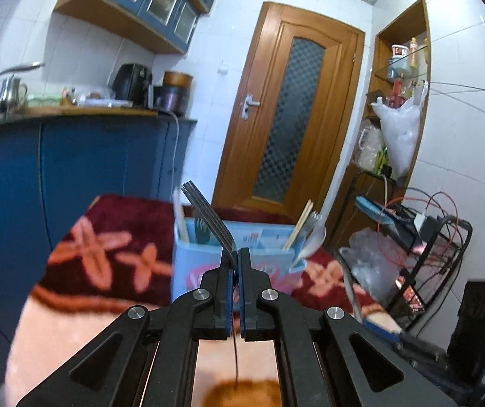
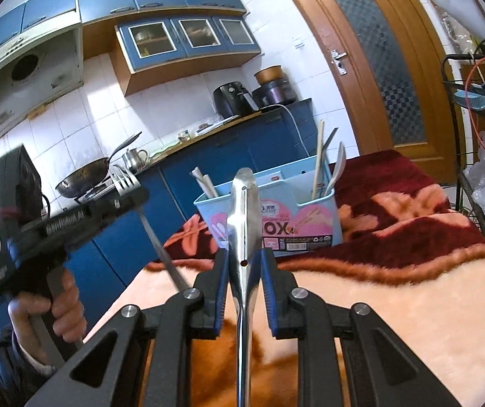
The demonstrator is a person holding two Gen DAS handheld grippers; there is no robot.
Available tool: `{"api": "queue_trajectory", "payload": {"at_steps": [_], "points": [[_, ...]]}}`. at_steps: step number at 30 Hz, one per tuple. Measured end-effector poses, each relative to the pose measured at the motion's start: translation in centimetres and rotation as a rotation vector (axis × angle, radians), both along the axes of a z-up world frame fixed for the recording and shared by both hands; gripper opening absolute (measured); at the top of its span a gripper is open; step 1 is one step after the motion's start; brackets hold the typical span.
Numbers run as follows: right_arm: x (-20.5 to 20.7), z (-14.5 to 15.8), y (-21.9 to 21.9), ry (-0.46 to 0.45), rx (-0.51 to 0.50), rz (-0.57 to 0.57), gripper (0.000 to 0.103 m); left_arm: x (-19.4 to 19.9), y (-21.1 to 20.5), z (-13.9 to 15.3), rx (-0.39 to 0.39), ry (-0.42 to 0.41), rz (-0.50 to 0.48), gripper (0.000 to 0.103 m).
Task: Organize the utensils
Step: 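Carry the fork with the left tool while the right carries the knife to the caddy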
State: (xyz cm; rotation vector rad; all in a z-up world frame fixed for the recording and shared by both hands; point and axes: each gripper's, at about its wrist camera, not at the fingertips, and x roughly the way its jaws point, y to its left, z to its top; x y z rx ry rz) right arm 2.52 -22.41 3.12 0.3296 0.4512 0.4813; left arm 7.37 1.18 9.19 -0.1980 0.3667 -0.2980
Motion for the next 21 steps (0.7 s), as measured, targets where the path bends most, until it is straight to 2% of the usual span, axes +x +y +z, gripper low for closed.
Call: {"api": "queue_trajectory", "payload": {"at_steps": [5, 14, 17, 21], "points": [[0.2, -0.2, -0.7, 0.001, 0.015, -0.008, 0.021, 1.6, -0.9, 2.9, 0.036, -0.074, 0.008, 0.002], [0.6, -0.7, -1.9, -0.005, 0.025, -0.023, 0.021, 4.2, -1.5, 7.7, 0.053, -0.203, 0.041, 0.002], [0.7, -0.8, -2.3, -0.002, 0.034, -0.025, 0.021, 5.5, -2.0, 8.2, 0.078, -0.208, 0.057, 0.002], [0.6, -0.9, -2.8, -0.002, 0.035, -0.036, 0.021, 7.6, -2.7, 6.9, 0.117, -0.162, 0.074, 0.002]]}}
